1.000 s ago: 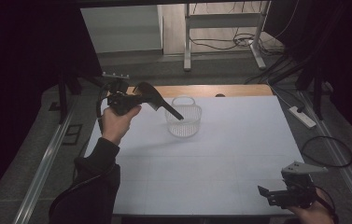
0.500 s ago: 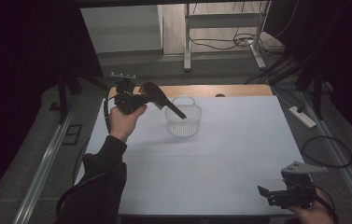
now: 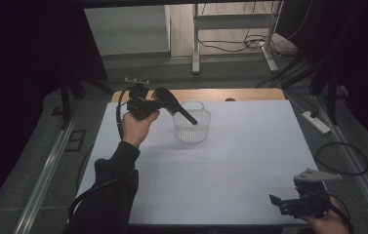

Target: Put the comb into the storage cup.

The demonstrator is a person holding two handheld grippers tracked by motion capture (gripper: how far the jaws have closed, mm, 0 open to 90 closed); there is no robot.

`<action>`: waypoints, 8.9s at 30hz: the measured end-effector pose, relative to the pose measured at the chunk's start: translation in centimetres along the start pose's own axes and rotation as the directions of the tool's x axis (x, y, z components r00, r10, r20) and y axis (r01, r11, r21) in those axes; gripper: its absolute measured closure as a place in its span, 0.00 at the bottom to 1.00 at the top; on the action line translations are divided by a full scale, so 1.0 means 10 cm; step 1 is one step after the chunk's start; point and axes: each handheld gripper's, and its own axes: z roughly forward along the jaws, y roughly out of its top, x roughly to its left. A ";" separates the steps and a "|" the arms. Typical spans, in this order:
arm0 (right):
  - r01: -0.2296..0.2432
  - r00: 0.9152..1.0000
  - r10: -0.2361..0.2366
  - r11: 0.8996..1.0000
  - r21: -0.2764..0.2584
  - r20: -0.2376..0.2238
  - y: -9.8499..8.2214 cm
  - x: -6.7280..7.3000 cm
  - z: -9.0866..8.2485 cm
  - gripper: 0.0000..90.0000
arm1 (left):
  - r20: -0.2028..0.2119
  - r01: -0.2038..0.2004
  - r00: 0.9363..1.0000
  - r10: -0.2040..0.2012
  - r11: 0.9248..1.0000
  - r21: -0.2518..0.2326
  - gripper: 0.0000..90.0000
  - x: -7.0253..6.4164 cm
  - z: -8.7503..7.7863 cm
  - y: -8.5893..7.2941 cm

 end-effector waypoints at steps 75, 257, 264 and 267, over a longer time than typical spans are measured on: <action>0.005 1.000 -0.004 1.000 0.019 -0.017 0.00 0.00 0.02 0.02 | -0.140 -0.010 0.990 0.018 0.998 0.057 0.83 0.21 0.73 -0.35; 0.059 0.998 -0.059 0.997 -0.042 -0.007 -0.01 0.06 -0.04 0.00 | -0.156 -0.248 0.953 0.260 0.964 0.097 0.00 -0.18 -0.65 -1.42; 0.060 0.998 -0.061 0.997 -0.042 -0.007 -0.01 0.07 -0.04 0.00 | -0.160 -0.235 0.955 0.248 0.967 0.093 0.00 -0.19 -0.73 -1.49; 0.060 0.998 -0.061 0.997 -0.042 -0.007 -0.01 0.07 -0.04 0.00 | -0.162 -0.232 0.956 0.245 0.968 0.096 0.00 -0.19 -0.75 -1.51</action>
